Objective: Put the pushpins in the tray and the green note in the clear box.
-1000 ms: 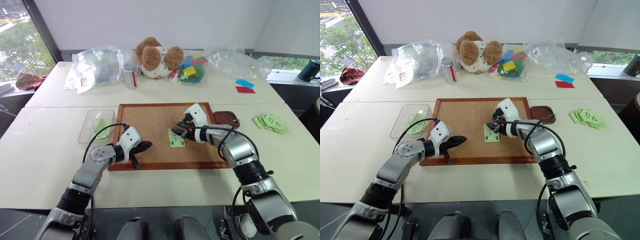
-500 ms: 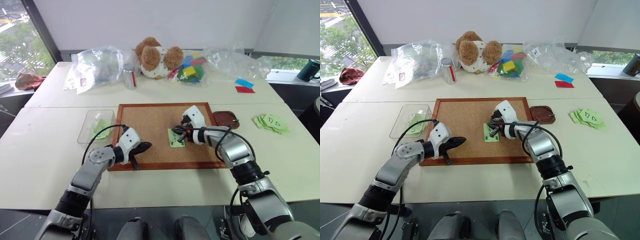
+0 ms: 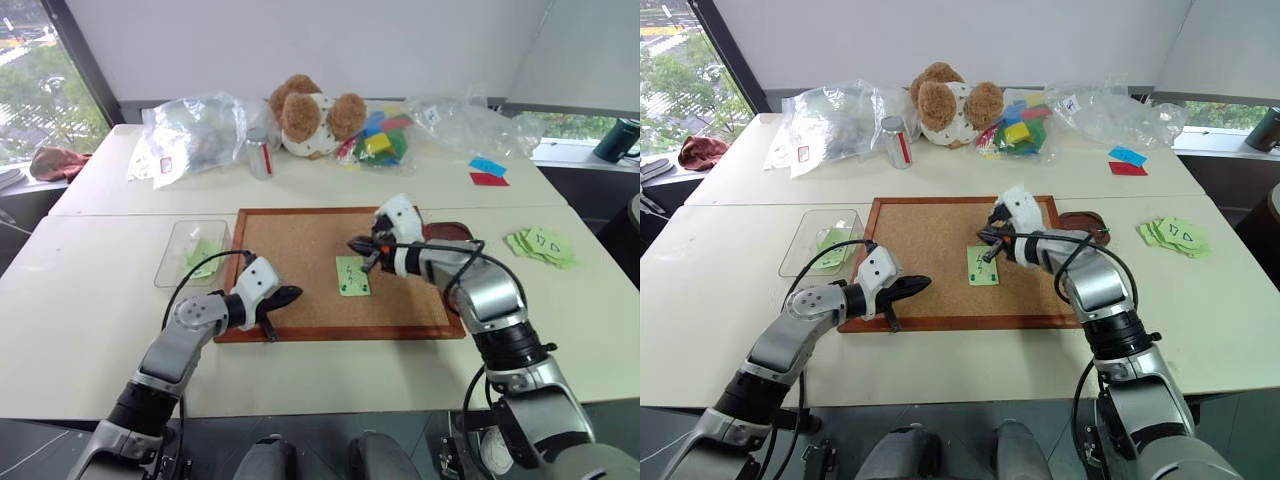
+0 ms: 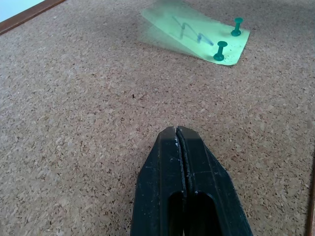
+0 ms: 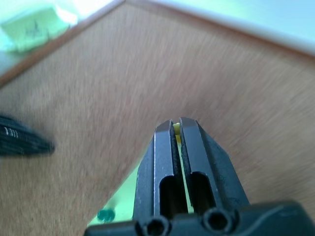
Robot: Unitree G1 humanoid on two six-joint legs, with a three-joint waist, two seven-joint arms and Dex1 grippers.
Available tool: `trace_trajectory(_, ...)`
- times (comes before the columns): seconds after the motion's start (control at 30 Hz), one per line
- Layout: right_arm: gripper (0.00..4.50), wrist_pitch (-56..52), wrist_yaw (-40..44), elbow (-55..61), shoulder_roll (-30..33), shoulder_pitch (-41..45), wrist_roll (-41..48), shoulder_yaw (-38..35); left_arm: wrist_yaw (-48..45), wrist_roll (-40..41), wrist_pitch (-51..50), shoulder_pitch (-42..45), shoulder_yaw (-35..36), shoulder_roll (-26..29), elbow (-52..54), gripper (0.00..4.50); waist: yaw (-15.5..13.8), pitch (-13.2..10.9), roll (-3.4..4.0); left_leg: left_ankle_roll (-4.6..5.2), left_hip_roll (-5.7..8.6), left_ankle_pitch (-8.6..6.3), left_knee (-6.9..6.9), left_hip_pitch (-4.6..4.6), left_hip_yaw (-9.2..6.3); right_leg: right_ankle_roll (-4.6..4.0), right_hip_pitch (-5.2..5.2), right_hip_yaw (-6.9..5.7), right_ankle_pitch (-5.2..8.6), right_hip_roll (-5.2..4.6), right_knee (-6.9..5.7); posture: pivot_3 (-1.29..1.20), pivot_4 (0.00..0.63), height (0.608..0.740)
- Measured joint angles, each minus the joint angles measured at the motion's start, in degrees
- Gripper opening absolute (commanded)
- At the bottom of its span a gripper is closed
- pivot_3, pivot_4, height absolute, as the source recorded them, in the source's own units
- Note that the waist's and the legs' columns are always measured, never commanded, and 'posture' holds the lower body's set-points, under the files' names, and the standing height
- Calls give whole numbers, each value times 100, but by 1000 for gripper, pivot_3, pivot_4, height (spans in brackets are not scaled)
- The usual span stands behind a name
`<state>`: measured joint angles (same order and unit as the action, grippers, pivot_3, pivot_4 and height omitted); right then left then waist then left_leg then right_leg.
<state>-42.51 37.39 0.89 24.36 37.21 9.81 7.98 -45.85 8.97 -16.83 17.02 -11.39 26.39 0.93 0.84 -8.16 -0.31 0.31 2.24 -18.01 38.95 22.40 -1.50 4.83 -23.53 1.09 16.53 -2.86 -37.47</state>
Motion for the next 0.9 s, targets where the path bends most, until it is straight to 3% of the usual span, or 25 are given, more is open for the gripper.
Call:
trace_trajectory(0.27, 45, -234, -359, -60, 237, 223, 44, -599, 0, -1, -3, 6, -7, 0, 7, 0, -7, 2, 4, 0, 0, 0, -1, 0, 0, 0, 1, 1, 0, -1, 1, 0, 150, 740)
trace_trajectory(0.53, 45, 246, -1104, -1837, 643, 446, -231, -1285, -25, -1, 32, 13, -9, -1, -63, 0, -6, 3, 8, -2, 0, 1, -4, -1, 2, 0, 3, 1, 0, -1, 2, 0, 150, 740)
trace_trajectory(0.9, 45, 863, -1367, -3617, 696, 879, -298, -1396, -20, -2, 97, 16, -10, -2, -85, 0, 0, 12, 32, -2, 0, 2, -4, -2, 3, 0, 4, 2, 0, -1, 1, 0, 150, 740)
